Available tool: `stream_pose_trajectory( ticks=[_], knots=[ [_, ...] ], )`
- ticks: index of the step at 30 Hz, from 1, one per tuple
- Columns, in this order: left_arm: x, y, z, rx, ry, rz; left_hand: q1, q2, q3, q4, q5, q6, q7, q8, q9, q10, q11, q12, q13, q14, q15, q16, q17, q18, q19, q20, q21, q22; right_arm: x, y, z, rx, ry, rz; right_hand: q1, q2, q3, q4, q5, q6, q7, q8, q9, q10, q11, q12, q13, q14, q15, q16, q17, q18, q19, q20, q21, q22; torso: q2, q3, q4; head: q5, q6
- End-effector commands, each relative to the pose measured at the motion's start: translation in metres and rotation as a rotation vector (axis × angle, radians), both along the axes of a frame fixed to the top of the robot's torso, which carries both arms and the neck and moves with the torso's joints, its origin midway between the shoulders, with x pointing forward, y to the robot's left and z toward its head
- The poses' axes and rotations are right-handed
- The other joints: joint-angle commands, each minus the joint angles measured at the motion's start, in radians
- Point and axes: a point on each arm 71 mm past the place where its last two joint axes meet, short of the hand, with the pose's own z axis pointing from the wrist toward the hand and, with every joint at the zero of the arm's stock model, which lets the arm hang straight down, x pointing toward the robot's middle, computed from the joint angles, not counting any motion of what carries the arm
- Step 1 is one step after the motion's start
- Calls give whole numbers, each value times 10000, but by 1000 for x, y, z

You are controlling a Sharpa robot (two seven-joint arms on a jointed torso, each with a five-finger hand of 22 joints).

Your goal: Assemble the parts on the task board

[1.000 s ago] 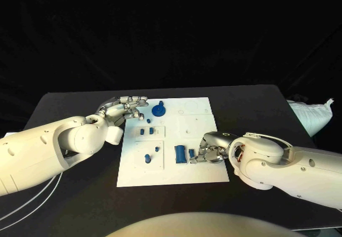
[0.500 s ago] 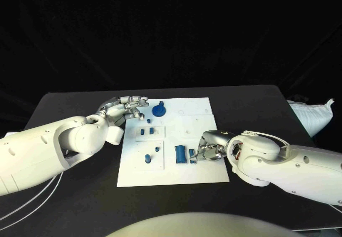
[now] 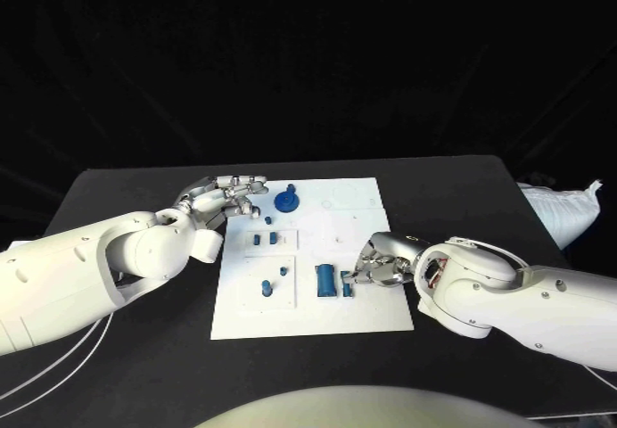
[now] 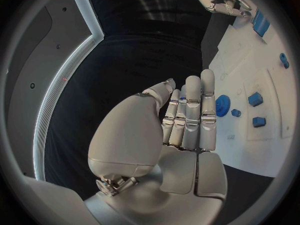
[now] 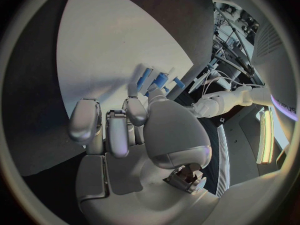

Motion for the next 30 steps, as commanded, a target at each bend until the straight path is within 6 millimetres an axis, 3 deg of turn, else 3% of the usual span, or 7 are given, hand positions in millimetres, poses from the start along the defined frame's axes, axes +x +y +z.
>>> stream_pose_trajectory(
  ticks=[1, 10, 15, 19, 22, 27, 30],
  knots=[
    [0, -3, 1, -95, -100, -129, -7, 97, -33, -47, 68, -103, 2, 46, 4, -77, -11, 46, 15, -54, -12, 60, -15, 189, -67, -32, -43, -10, 5, -1, 8, 3004, 783, -1110, 165, 48, -71, -23, 61, -276, 102, -165, -60, -354, 104, -575, -406, 575, 15, -313, 325, -66, -285, 54, -338, -530, -12, -12, 4, -12, 95],
    [0, -6, -6, -108, -222, 146, -130, 129, -87, 4, 30, 25, -57, 245, 52, -126, -30, 204, 29, -347, 23, 27, -86, 180, -270, 7, -157, -52, 47, -21, 29, 7422, 350, -2547, 981, 390, -35, -474, 16, -1024, 411, -491, -155, -1600, 364, -2485, -1888, 326, 230, -1255, -744, 199, -940, 237, -1388, -2057, -244, -74, -17, -118, 377],
    [5, -4, -8, 19, -513, 664, -207, 142, -163, 42, -21, 202, -202, 439, 93, -109, -106, 380, 46, -763, 13, -81, -218, 182, -608, 20, -350, -123, 80, -35, 28, 9423, 298, -3479, 1437, 451, -12, -901, -21, -1354, 563, -496, -131, -2750, 502, -4258, -3393, -378, 355, -3486, -3021, 665, -2289, 368, -3688, -5115, -458, -123, -67, -140, 651],
    [12, 0, -10, 179, -662, 1066, -309, 100, -173, 193, -9, -9, -182, 281, -24, -308, -4, 215, -129, -1820, 235, -1834, -1169, 156, -1799, 168, -1397, -783, 99, -40, 23, 10333, 333, -4071, 1556, 488, -130, -1045, -200, -2053, 832, -605, -205, -3331, 794, -5285, -4470, -1513, 610, -7175, -6222, 668, -2621, 612, -5058, -6040, -665, -136, -107, -70, 881],
    [17, 4, -11, 318, -810, 1437, -298, 31, -138, 283, -11, -31, -140, 117, -107, -267, 84, -106, -362, -1995, 487, -3677, -2021, 127, -2513, 443, -2378, -1620, 112, -40, 19, 10890, 395, -4347, 1811, 549, -98, -1158, -425, -2470, 1137, -687, -365, -3994, 1159, -6733, -5773, -2270, 979, -8749, -7000, 644, -3182, 897, -6317, -6803, -806, -171, -166, -24, 1088],
    [24, 7, -11, 481, -1146, 2038, -253, -17, -202, 371, -22, 133, -107, -56, -187, -93, 173, -615, -498, -1508, 679, -5533, -2721, 238, -2791, 772, -3405, -2837, 127, -38, 13, 11446, 492, -4191, 2292, 579, 60, -1577, -826, -2796, 1250, -829, -751, -4345, 1513, -8211, -7649, -4021, 1605, -11292, -8392, 528, -4388, 1512, -8514, -8118, -942, -157, -212, 62, 1277],
    [28, 6, -12, 475, -1230, 2304, -238, -12, -275, 402, -14, 115, -93, -186, -256, -234, 256, -902, -510, -1539, 810, -6250, -2971, 213, -3068, 933, -3881, -3399, 132, -36, 12, 11609, 561, -3931, 2341, 643, 150, -1882, -1009, -2671, 1263, -963, -1146, -4018, 1616, -8716, -8905, -4055, 1796, -12389, -9464, 716, -4370, 1870, -9595, -8841, -1001, -149, -210, 100, 1393]
  ],
)
